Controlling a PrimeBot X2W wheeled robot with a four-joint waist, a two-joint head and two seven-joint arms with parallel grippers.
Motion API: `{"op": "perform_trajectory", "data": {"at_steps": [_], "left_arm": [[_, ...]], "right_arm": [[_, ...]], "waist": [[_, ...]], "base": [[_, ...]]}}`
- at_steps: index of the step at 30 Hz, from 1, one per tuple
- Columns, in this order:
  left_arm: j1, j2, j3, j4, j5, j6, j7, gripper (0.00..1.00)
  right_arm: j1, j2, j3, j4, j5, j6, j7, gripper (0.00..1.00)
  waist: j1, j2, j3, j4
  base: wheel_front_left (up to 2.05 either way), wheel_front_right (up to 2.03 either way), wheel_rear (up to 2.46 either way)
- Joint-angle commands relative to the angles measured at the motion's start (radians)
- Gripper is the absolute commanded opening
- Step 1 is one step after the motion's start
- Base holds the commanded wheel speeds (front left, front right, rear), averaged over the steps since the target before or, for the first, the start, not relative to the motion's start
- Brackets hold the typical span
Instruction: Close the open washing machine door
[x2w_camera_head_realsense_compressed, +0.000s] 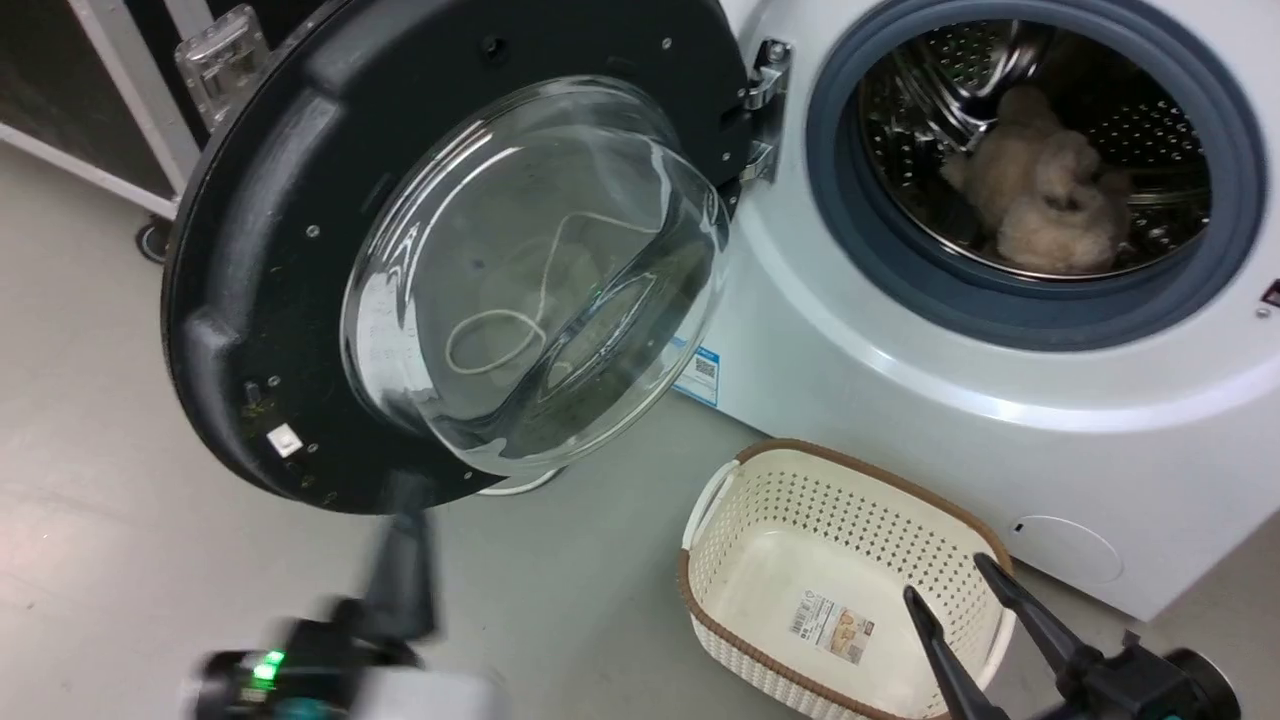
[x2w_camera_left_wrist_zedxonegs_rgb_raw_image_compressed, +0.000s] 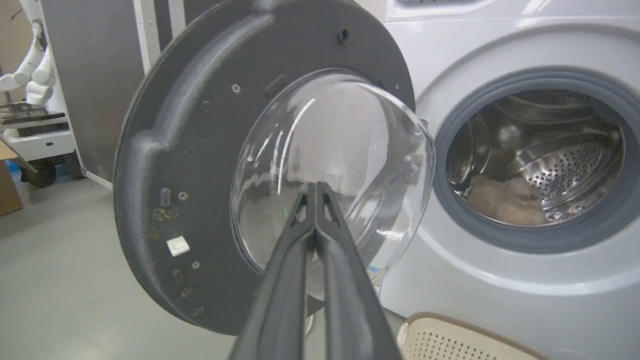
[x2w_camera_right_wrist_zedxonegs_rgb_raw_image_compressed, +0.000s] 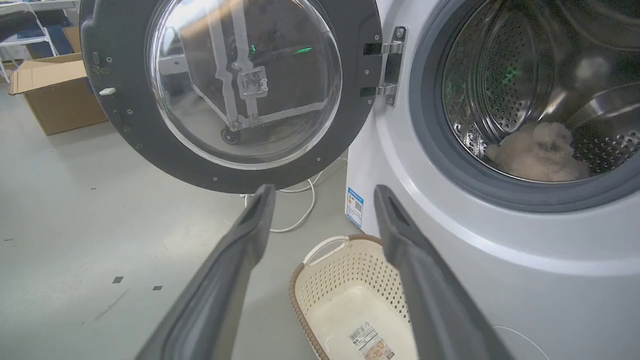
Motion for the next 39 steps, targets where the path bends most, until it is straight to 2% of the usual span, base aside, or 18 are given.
{"op": "perform_trajectory", "data": {"at_steps": [1,4,8,13,16,22,28,34,39], "left_arm": [[-0.017,-0.007,0.03,-0.038,-0.038,0.012,-0.011,0.0],[-0.042,-0.016,0.138,-0.109,-0.151,0.027,-0.017,0.0],[-0.097,-0.019,0.303,-0.173,-0.26,0.002,-0.025,0.0],[-0.186,-0.019,0.492,-0.196,-0.382,-0.064,-0.035,0.0],[-0.237,0.015,0.559,-0.136,-0.448,-0.101,-0.025,0.0],[-0.363,0.129,0.658,0.056,-0.622,-0.109,0.149,0.0],[-0.459,0.217,0.736,0.242,-0.8,-0.102,0.344,0.0],[-0.526,0.235,0.832,0.33,-1.034,-0.056,0.568,0.0],[-0.508,0.246,0.793,0.302,-1.128,-0.031,0.779,0.0]], "right_arm": [[0.026,-0.011,-0.004,-0.007,0.009,0.001,-0.01,1.0],[0.048,-0.015,-0.018,-0.015,0.011,0.001,-0.017,1.0],[0.054,-0.032,-0.011,-0.03,0.017,0.001,-0.025,1.0],[0.051,-0.068,-0.004,-0.047,0.036,0.001,-0.034,1.0],[0.045,-0.087,-0.002,-0.054,0.045,0.001,-0.034,1.0],[0.031,-0.117,0.008,-0.062,0.064,0.001,-0.034,1.0],[0.015,-0.139,0.023,-0.067,0.078,0.001,-0.034,1.0],[0.005,-0.158,0.032,-0.073,0.09,0.001,-0.034,1.0],[0.008,-0.169,0.032,-0.076,0.096,0.001,-0.034,1.0]], "waist": [[0.0,0.0,0.005,0.008],[0.0,0.0,0.01,0.016],[0.0,0.0,0.036,-0.007],[0.0,0.0,0.076,-0.036],[0.0,0.0,0.097,-0.059],[0.0,0.0,0.128,-0.094],[0.0,0.0,0.146,-0.118],[0.0,0.0,0.161,-0.134],[0.0,0.0,0.172,-0.135]], "base": [[0.0,0.0,0.0],[0.0,0.0,0.0],[0.0,0.0,0.0],[0.0,0.0,0.0],[0.0,0.0,0.0],[0.0,0.0,0.0],[0.0,0.0,0.0],[0.0,0.0,0.0],[0.0,0.0,0.0]]}}
